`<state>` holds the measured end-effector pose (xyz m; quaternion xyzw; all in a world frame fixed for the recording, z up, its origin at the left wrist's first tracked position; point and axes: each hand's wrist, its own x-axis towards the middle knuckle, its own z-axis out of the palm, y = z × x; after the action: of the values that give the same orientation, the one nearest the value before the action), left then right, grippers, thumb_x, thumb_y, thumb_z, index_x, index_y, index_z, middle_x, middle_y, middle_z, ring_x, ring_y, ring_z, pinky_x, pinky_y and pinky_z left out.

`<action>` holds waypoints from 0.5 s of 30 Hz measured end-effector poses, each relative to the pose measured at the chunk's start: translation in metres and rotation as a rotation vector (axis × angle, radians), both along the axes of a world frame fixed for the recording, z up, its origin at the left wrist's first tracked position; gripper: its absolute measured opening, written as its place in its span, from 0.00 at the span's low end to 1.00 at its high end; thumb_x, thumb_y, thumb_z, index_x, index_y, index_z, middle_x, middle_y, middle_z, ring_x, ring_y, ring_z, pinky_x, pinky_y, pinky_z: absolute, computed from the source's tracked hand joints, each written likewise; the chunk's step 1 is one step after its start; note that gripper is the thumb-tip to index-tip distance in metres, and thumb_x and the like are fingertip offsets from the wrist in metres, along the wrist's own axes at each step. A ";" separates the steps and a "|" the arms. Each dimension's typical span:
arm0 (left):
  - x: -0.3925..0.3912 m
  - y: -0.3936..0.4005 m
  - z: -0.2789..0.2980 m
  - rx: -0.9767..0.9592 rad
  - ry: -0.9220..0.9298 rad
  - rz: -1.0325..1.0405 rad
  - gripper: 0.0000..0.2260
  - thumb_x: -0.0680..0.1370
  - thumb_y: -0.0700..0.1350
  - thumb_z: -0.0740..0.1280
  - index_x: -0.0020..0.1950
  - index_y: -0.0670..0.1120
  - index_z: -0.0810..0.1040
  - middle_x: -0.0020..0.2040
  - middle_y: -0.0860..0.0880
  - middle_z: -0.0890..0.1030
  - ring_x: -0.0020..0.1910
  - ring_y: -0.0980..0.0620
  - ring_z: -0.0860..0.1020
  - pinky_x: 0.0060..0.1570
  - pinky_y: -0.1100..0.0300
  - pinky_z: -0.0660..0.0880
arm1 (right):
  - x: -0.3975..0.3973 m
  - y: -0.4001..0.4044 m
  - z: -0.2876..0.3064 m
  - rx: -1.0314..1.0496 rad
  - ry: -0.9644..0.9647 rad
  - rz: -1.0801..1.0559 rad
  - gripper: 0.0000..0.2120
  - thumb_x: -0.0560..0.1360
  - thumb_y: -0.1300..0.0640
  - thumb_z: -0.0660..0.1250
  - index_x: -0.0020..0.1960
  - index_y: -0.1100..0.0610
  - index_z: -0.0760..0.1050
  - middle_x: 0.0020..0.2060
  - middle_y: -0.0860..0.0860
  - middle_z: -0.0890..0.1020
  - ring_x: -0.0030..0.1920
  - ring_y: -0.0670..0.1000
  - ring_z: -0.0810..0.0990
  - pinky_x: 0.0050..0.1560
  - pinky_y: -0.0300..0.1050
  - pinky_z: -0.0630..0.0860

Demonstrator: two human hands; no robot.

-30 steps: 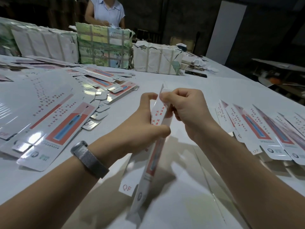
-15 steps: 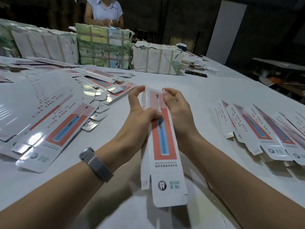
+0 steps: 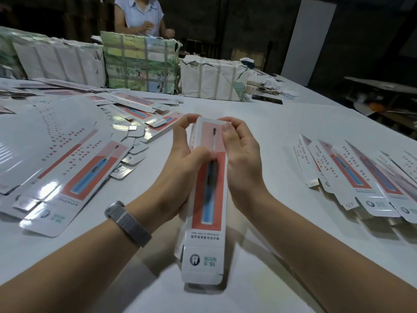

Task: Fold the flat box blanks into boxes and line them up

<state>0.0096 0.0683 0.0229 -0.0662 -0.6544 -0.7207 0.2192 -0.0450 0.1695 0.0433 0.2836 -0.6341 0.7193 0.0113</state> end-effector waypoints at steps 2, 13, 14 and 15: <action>0.000 0.002 0.000 -0.004 0.007 0.006 0.16 0.75 0.52 0.69 0.56 0.68 0.67 0.47 0.52 0.84 0.41 0.53 0.84 0.39 0.61 0.79 | 0.000 0.000 0.001 -0.020 -0.011 0.019 0.08 0.84 0.57 0.57 0.50 0.53 0.74 0.45 0.56 0.79 0.46 0.54 0.79 0.55 0.61 0.77; 0.002 0.004 0.001 -0.009 -0.085 -0.032 0.13 0.84 0.49 0.61 0.61 0.65 0.62 0.42 0.53 0.84 0.35 0.54 0.83 0.35 0.62 0.79 | -0.012 0.004 0.004 -0.177 -0.114 0.104 0.12 0.76 0.63 0.64 0.56 0.52 0.70 0.52 0.54 0.79 0.55 0.61 0.81 0.58 0.57 0.78; 0.003 0.004 0.001 -0.003 -0.098 -0.037 0.13 0.84 0.49 0.61 0.62 0.65 0.61 0.42 0.54 0.84 0.34 0.54 0.83 0.35 0.62 0.79 | -0.013 0.004 0.005 -0.196 -0.132 0.113 0.14 0.73 0.62 0.65 0.57 0.51 0.70 0.53 0.54 0.78 0.55 0.61 0.81 0.58 0.59 0.78; 0.003 0.004 0.001 0.007 -0.110 -0.042 0.14 0.84 0.49 0.61 0.62 0.66 0.61 0.40 0.54 0.85 0.34 0.54 0.83 0.34 0.63 0.79 | -0.014 0.005 0.007 -0.207 -0.145 0.121 0.16 0.70 0.62 0.65 0.57 0.50 0.71 0.52 0.54 0.78 0.53 0.60 0.81 0.58 0.60 0.77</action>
<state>0.0131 0.0723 0.0234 -0.0396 -0.6615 -0.7298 0.1679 -0.0595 0.1740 0.0499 0.2658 -0.5376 0.7987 -0.0489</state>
